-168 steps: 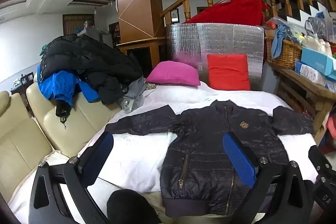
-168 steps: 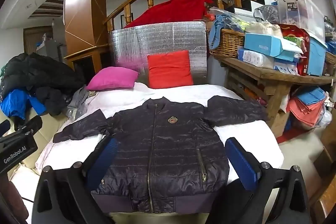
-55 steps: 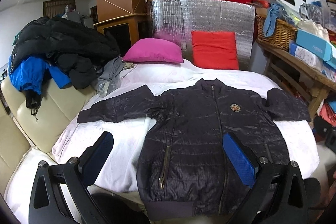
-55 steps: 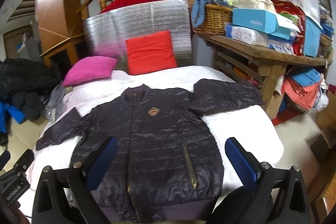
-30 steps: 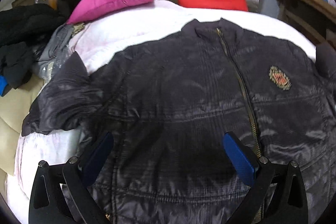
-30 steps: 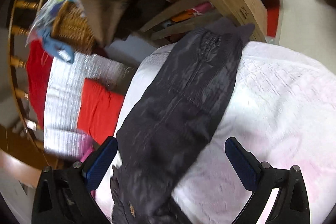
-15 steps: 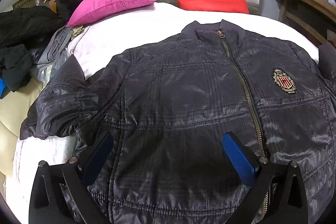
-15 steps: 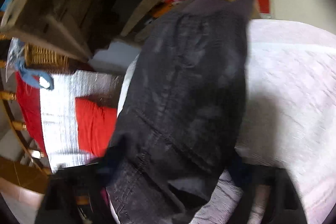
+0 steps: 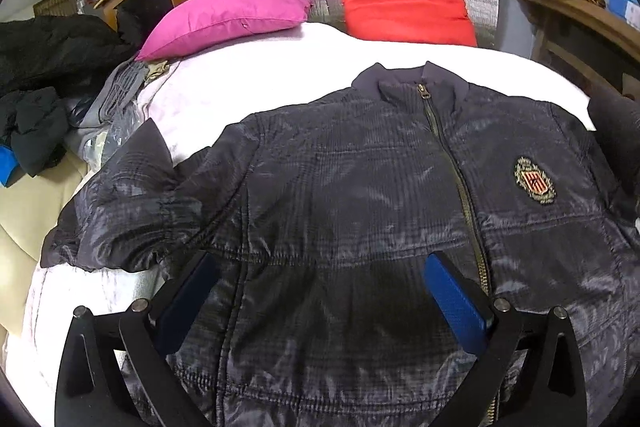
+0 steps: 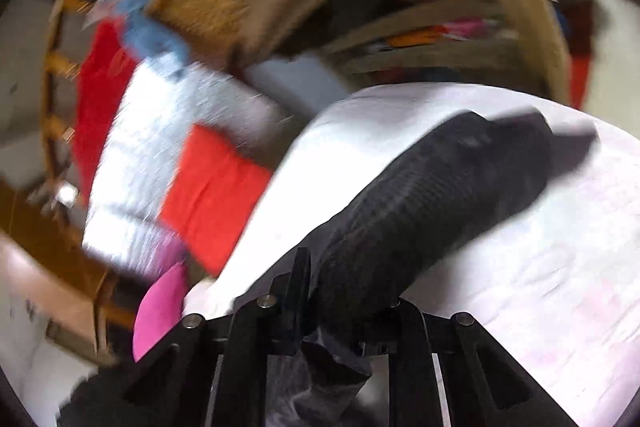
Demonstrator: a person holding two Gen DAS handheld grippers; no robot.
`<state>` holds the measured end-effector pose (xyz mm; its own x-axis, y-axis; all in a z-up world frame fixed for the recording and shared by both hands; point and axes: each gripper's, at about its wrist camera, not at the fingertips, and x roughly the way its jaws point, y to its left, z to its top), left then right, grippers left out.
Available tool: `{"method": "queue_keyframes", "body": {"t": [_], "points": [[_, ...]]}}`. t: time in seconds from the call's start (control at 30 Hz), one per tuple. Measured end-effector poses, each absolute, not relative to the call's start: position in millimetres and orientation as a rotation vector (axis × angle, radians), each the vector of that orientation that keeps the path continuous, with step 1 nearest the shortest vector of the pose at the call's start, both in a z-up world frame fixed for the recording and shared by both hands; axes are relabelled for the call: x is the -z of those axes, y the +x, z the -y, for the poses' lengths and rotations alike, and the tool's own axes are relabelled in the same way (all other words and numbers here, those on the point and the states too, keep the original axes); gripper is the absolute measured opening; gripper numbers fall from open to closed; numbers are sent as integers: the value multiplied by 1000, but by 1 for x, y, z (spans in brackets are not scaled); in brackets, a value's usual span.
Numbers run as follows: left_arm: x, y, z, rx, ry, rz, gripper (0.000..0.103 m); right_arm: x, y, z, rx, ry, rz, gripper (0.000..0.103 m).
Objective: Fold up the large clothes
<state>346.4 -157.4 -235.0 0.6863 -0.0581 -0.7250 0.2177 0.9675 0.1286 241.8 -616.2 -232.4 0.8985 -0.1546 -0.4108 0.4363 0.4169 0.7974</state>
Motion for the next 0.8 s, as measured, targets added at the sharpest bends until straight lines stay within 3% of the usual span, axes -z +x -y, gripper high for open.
{"method": "queue_keyframes", "body": {"t": [0.27,0.57,0.63,0.7,0.73,0.8], "points": [[229,356,116,82,132,-836,103,190,304,490,82,881,-395,19],[242,367,81,45,37,-937,103,244,357,370,-141,842,-664,20],[240,366,76,39,31,-929,103,261,351,349,-173,817,-743,28],[236,365,70,34,21,-912,103,273,345,333,-211,824,-798,81],[234,364,68,33,19,-905,103,278,337,328,-241,850,-807,89],[231,361,65,34,25,-885,103,279,321,324,-252,886,-773,90]]}}
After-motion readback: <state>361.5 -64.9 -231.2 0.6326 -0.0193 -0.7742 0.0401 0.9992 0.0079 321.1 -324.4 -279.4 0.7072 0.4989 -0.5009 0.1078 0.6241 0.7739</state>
